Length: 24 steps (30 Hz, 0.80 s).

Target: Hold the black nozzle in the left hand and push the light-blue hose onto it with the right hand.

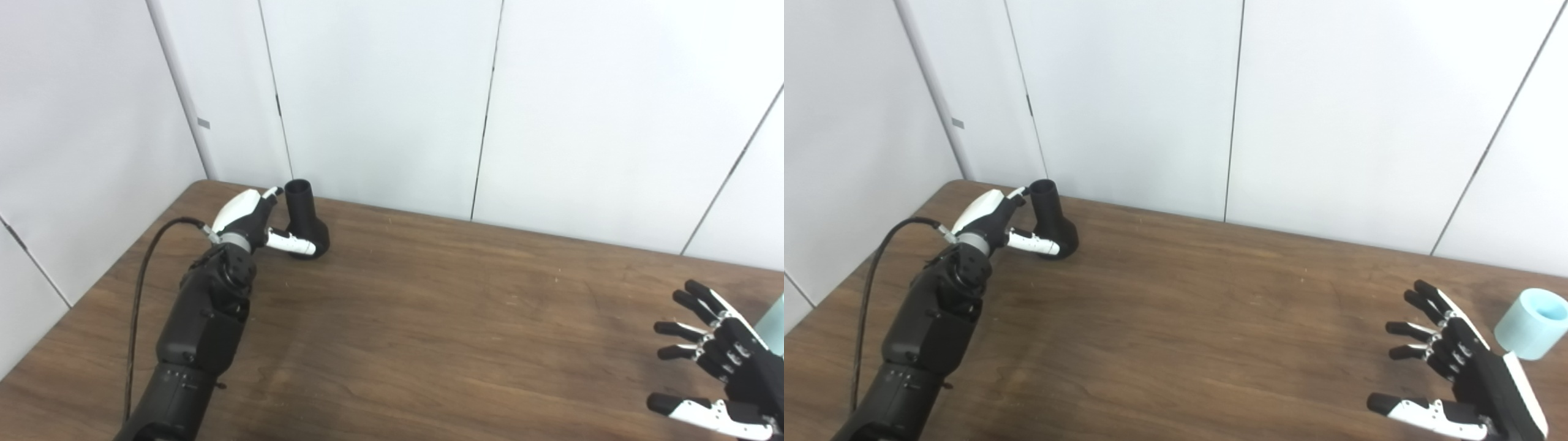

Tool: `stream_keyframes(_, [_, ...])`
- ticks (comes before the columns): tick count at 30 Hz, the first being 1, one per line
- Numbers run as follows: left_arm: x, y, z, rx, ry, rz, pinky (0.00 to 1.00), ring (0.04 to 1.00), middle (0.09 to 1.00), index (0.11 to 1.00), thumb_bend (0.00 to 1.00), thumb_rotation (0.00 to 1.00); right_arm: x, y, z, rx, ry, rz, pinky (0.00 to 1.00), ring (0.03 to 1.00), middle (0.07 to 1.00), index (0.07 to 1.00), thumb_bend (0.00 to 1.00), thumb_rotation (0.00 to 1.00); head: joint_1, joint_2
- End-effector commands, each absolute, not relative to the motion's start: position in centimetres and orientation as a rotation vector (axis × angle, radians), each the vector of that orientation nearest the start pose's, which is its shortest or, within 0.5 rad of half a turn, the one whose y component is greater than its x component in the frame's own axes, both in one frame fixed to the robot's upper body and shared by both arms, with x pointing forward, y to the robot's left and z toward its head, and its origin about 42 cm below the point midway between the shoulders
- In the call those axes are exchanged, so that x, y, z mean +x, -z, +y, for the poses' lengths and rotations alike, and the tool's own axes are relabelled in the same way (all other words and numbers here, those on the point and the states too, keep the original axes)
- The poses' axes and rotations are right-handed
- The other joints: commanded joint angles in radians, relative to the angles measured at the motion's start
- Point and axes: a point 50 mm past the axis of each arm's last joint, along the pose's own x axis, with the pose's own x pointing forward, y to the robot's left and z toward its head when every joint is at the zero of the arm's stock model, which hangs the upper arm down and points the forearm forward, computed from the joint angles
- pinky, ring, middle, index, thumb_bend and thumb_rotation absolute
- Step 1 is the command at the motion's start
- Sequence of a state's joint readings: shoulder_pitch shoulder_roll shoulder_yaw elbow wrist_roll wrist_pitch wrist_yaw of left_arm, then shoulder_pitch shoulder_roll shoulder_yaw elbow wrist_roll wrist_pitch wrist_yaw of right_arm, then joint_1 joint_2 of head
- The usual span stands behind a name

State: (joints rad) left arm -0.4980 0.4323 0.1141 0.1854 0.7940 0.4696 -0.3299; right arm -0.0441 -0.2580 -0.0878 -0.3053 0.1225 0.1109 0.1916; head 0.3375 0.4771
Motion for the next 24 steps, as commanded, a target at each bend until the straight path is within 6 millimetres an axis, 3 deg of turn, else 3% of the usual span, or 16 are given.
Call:
stream_keyframes(1, [43.2,-26.3,38.4,1.037,-0.280,0.232,1.00,1.000,0.917,0.907,1.00,0.33,28.7,-21.3,-28.7,-0.170,-0.161,-0.305,0.58,0.721,0.890,0.904,0.80,0.10,0.000,0.001])
stream_keyframes(7, [43.4,-25.8,38.5,1.027,-0.272,0.230,1.00,0.999,0.862,0.887,1.00,0.31,28.7,-21.4,-28.5,-0.168,-0.163,-0.306,0.58,0.717,0.888,0.902,0.80,0.10,-0.003,0.004])
stream_keyframes(15, [43.9,-24.6,38.7,1.089,-0.293,0.232,1.00,0.919,0.825,0.813,0.99,0.28,28.6,-21.4,-28.6,-0.171,-0.160,-0.306,0.58,0.712,0.885,0.901,0.80,0.10,-0.003,0.007])
stream_keyframes(24, [43.8,-22.2,38.3,1.079,-0.343,0.182,1.00,0.830,0.747,0.723,0.90,0.20,28.4,-21.5,-28.5,-0.174,-0.155,-0.310,0.58,0.711,0.883,0.901,0.80,0.11,-0.004,0.016])
